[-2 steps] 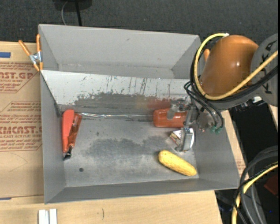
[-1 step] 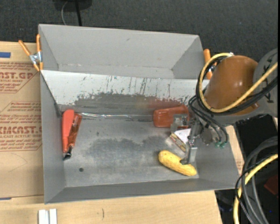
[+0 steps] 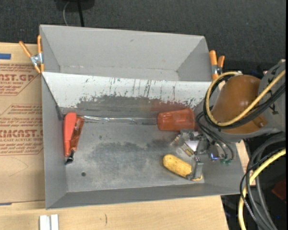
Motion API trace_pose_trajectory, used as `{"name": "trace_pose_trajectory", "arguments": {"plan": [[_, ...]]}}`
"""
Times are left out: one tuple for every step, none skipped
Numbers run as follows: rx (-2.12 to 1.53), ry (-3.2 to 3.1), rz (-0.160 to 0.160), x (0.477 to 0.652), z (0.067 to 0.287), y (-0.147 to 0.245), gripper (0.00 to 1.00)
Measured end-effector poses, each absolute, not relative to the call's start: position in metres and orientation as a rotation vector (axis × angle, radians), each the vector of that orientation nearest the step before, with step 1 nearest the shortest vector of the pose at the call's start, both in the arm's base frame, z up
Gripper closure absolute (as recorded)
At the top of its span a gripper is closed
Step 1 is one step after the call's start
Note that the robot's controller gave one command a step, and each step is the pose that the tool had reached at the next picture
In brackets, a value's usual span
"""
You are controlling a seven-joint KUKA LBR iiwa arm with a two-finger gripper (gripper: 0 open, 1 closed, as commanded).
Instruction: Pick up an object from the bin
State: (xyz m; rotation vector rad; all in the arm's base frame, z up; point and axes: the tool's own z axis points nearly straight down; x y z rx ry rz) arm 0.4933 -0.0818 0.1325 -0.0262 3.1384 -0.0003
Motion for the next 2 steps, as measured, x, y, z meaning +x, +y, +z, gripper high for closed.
{"name": "trace_pose_trajectory", "arguments": {"plan": [[-0.088, 3.138, 0.000, 0.4918, 0.0697, -0.0692, 1.00], [-0.089, 3.138, -0.001, 0.4918, 0.0697, -0.0692, 1.00]]}}
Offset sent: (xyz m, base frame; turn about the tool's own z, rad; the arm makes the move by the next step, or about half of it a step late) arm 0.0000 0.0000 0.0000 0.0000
